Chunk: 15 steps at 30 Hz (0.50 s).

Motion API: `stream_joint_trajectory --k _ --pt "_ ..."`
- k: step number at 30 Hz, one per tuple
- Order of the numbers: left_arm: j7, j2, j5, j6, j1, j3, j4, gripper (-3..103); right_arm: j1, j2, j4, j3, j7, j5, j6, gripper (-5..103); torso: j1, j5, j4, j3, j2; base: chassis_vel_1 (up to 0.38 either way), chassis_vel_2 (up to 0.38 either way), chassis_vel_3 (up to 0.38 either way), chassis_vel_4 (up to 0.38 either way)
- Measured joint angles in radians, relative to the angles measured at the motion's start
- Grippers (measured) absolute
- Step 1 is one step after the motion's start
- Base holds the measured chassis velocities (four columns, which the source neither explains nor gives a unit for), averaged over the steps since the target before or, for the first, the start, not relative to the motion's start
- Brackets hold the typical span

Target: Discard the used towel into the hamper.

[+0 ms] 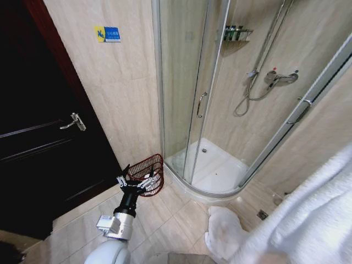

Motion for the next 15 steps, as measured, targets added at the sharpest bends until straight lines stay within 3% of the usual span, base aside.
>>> stream_joint_trajectory --k 15 --pt "0.000 0.000 0.000 0.000 0.000 0.000 0.000 100 0.001 0.002 0.000 0.001 -0.002 -0.006 -0.001 12 -0.001 0.0001 -0.0001 0.000 0.000 0.038 0.034 0.035 0.043"
